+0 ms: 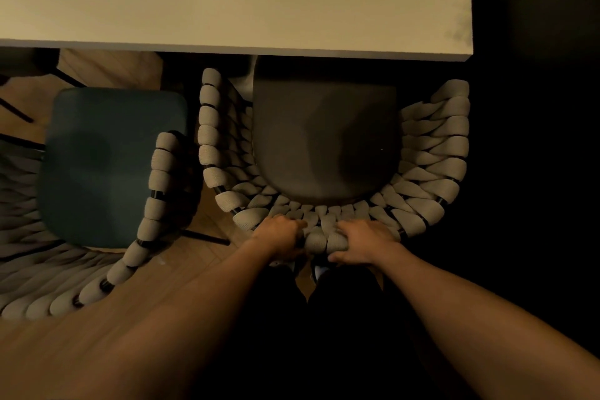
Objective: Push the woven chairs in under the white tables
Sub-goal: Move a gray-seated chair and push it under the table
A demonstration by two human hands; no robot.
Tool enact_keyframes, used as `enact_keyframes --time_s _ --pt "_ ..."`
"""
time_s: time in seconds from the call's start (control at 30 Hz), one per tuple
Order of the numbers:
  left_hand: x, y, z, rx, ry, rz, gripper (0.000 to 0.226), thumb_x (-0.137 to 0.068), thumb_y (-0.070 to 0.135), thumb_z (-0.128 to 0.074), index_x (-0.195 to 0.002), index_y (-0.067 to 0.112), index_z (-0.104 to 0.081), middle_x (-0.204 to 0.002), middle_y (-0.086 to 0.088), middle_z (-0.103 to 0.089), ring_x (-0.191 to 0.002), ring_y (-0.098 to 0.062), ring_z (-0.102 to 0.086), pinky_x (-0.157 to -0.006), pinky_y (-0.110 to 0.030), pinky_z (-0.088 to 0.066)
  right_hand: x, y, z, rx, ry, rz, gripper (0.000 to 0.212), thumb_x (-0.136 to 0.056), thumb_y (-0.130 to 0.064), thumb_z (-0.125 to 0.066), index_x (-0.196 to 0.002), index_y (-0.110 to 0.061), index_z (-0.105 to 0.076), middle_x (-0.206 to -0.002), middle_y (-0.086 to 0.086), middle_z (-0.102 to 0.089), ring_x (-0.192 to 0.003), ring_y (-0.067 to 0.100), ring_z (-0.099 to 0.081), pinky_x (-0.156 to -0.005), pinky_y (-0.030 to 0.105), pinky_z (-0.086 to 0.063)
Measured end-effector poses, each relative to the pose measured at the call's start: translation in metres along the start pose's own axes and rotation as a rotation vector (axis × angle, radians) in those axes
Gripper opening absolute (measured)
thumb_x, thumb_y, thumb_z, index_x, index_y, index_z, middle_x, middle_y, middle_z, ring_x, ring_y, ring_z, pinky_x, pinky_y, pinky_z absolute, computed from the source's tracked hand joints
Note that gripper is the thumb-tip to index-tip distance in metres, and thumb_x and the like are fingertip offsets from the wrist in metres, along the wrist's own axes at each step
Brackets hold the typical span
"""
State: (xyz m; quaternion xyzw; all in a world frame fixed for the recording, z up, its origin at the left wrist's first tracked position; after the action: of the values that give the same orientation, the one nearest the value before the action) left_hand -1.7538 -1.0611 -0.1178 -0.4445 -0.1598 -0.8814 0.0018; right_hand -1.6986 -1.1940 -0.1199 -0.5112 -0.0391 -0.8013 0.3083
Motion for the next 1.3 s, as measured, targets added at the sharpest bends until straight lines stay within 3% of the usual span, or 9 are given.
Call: enact_keyframes --time_s 0.07,0.2,0.27,0.37,0.47,0.53,0.83,1.1,1.3 --pt "0.008 -0.007 0.002 0.033 0.042 0.035 0.052 -0.089 0.054 -0.062 -0.132 0.024 -0.055 -0.126 -0.006 -0.060 -0.114 -0.027 -0.056 -0.090 -0.036 -0.042 -0.001 -0.016 0.005 -0.053 -0.009 0.016 0.078 -0.077 -0.071 -0.065 -0.141 -0.029 -0.048 -0.138 0.002 -0.056 -0.121 0.027 -0.055 -0.097 0.041 -0.047" --pt "0.023 -0.021 -0.005 -0.038 0.118 0.058 0.064 -0.086 0.046 -0.066 -0.145 0.027 -0.046 -0.139 -0.006 -0.054 -0.131 -0.029 -0.046 -0.115 -0.041 -0.029 0.000 -0.035 0.001 -0.048 -0.097 -0.021 0.074 -0.089 -0.070 -0.050 -0.145 -0.023 -0.046 -0.144 0.010 -0.052 -0.127 0.032 -0.051 -0.100 0.043 -0.046" --pt "0.028 -0.022 -0.007 -0.101 0.161 0.072 0.062 -0.091 0.035 -0.061 -0.149 0.031 -0.041 -0.144 -0.005 -0.050 -0.137 -0.031 -0.039 -0.121 -0.043 -0.019 0.004 -0.037 -0.003 -0.007 -0.130 -0.057 0.074 -0.095 -0.069 -0.039 -0.150 -0.019 -0.042 -0.148 0.013 -0.047 -0.133 0.033 -0.047 -0.102 0.044 -0.041" --pt "0.031 -0.023 -0.003 -0.164 0.210 0.111 0.055 -0.095 0.030 -0.054 -0.148 0.033 -0.042 -0.143 -0.004 -0.051 -0.136 -0.033 -0.039 -0.121 -0.047 -0.014 0.012 -0.042 -0.002 0.039 -0.123 -0.063 0.069 -0.100 -0.064 -0.033 -0.149 -0.017 -0.043 -0.147 0.014 -0.049 -0.131 0.033 -0.048 -0.099 0.044 -0.040" --pt "0.032 -0.024 -0.004 -0.181 0.223 0.115 0.055 -0.097 0.028 -0.051 -0.151 0.034 -0.039 -0.144 -0.003 -0.050 -0.135 -0.033 -0.039 -0.121 -0.050 -0.012 0.022 -0.051 -0.001 0.127 -0.156 -0.019 0.048 -0.107 -0.049 -0.031 -0.150 -0.030 -0.040 -0.149 0.013 -0.044 -0.133 0.035 -0.044 -0.102 0.045 -0.039" --pt "0.034 -0.023 -0.004 -0.181 0.240 0.117 0.056 -0.097 0.027 -0.052 -0.151 0.034 -0.038 -0.145 -0.002 -0.049 -0.136 -0.033 -0.038 -0.121 -0.050 -0.012 0.026 -0.052 -0.001 0.143 -0.163 -0.003 0.045 -0.109 -0.044 -0.029 -0.152 -0.033 -0.038 -0.151 0.013 -0.041 -0.135 0.036 -0.042 -0.106 0.046 -0.038" --pt "0.037 -0.024 0.001 -0.185 0.255 0.116 0.052 -0.099 0.027 -0.047 -0.151 0.034 -0.039 -0.145 0.000 -0.049 -0.136 -0.032 -0.036 -0.120 -0.046 -0.016 0.002 -0.039 -0.012 0.005 -0.085 -0.060 0.067 -0.099 -0.062 -0.035 -0.147 -0.016 -0.042 -0.144 0.016 -0.050 -0.129 0.036 -0.049 -0.103 0.048 -0.041" --pt "0.036 -0.027 -0.001 -0.183 0.257 0.128 0.052 -0.100 0.029 -0.048 -0.151 0.034 -0.037 -0.148 0.001 -0.048 -0.137 -0.031 -0.036 -0.120 -0.045 -0.017 0.002 -0.043 -0.014 0.037 -0.108 -0.041 0.062 -0.102 -0.057 -0.036 -0.149 -0.017 -0.039 -0.146 0.017 -0.047 -0.131 0.037 -0.046 -0.103 0.049 -0.039" --pt "0.034 -0.028 0.004 -0.106 0.219 0.110 0.060 -0.093 0.032 -0.060 -0.150 0.030 -0.040 -0.147 -0.001 -0.049 -0.135 -0.027 -0.042 -0.117 -0.044 -0.024 -0.001 -0.037 -0.009 0.017 -0.072 -0.080 0.075 -0.093 -0.072 -0.035 -0.149 -0.021 -0.040 -0.146 0.012 -0.049 -0.132 0.035 -0.047 -0.107 0.057 -0.037"
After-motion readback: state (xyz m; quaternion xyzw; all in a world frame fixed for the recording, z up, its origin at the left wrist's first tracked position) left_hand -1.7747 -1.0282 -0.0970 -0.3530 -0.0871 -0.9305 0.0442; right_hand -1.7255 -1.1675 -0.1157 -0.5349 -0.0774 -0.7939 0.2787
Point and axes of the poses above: each hand's wrist, its own x-axis away from the middle knuckle, its own z-axis out of the back of the hand, y = z × x, the point moved 10 cm from there along -x, towards the middle knuckle
